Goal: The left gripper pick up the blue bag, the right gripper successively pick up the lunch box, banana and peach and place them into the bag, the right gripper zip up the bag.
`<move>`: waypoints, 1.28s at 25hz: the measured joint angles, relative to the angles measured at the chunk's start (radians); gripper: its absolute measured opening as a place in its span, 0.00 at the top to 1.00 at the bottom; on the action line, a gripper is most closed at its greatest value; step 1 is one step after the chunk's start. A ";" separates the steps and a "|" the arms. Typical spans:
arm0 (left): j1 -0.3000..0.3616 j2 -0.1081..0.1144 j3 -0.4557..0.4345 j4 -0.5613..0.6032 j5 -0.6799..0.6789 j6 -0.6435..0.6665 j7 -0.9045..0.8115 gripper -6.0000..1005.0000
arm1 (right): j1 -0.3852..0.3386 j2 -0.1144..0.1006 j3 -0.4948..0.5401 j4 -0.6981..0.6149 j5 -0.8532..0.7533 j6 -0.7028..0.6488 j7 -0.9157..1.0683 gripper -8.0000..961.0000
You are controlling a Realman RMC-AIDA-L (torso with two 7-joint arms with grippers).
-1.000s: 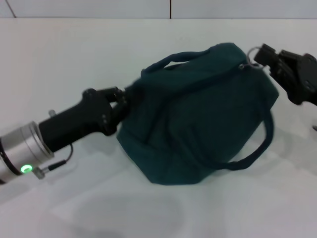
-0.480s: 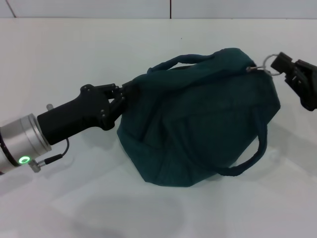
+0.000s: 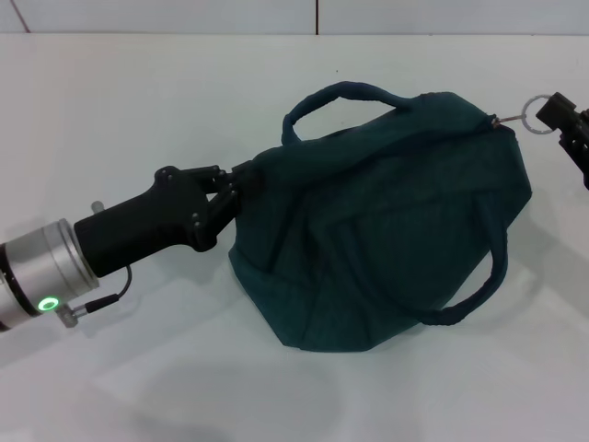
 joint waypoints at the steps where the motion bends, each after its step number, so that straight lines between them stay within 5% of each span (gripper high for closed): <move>1: -0.002 0.000 0.000 0.000 0.002 0.001 -0.003 0.87 | -0.001 0.000 0.000 0.000 0.000 0.006 0.000 0.98; 10: -0.008 0.006 -0.002 0.116 0.007 0.014 -0.208 0.85 | 0.006 0.004 -0.022 0.011 -0.007 0.010 0.000 0.98; 16: -0.002 0.037 -0.002 0.301 0.030 0.015 -0.403 0.75 | 0.009 0.006 -0.036 0.026 -0.009 0.010 -0.013 0.98; 22: -0.100 0.053 0.049 0.505 0.233 0.016 -0.705 0.63 | 0.006 0.008 -0.036 0.041 -0.007 0.003 -0.020 0.98; 27: -0.211 0.026 0.176 0.610 0.390 0.018 -0.835 0.52 | 0.006 0.008 -0.033 0.049 -0.003 -0.002 -0.025 0.98; 32: -0.203 -0.028 0.240 0.749 0.445 -0.009 -0.824 0.55 | 0.009 0.008 -0.029 0.051 -0.001 -0.004 -0.025 0.98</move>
